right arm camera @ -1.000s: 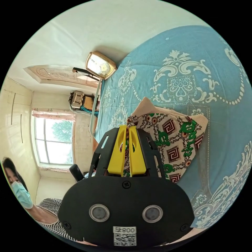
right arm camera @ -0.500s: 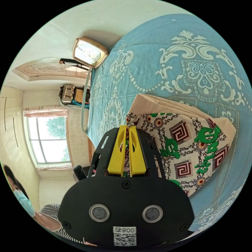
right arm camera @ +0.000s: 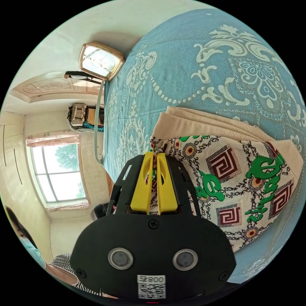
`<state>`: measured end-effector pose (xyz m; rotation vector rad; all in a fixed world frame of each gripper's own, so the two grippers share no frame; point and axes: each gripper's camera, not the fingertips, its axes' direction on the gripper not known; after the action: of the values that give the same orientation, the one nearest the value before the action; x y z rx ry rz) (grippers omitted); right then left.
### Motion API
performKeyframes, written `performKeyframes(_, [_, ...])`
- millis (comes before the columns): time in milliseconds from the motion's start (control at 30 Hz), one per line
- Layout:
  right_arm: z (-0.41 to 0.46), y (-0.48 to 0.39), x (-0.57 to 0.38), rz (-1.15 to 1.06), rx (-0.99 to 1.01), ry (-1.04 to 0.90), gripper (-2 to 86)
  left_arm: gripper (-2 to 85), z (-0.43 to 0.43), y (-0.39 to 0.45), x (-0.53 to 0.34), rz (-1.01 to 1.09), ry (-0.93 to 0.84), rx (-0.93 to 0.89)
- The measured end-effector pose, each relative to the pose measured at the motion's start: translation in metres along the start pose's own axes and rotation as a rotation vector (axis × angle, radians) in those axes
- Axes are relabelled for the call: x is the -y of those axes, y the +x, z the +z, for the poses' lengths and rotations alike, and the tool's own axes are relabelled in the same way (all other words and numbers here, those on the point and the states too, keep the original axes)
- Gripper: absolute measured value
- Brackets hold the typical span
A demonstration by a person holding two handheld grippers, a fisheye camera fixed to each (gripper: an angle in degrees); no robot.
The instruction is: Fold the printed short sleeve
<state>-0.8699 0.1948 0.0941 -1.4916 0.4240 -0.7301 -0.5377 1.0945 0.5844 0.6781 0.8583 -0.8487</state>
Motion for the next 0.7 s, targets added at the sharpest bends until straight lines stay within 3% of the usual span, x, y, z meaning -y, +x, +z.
performKeyframes(700, [-0.049,-0.036,-0.053,-0.128,0.081,0.042,2.1,0.4,-0.007,-0.035,-0.050,0.004,0.034,0.100])
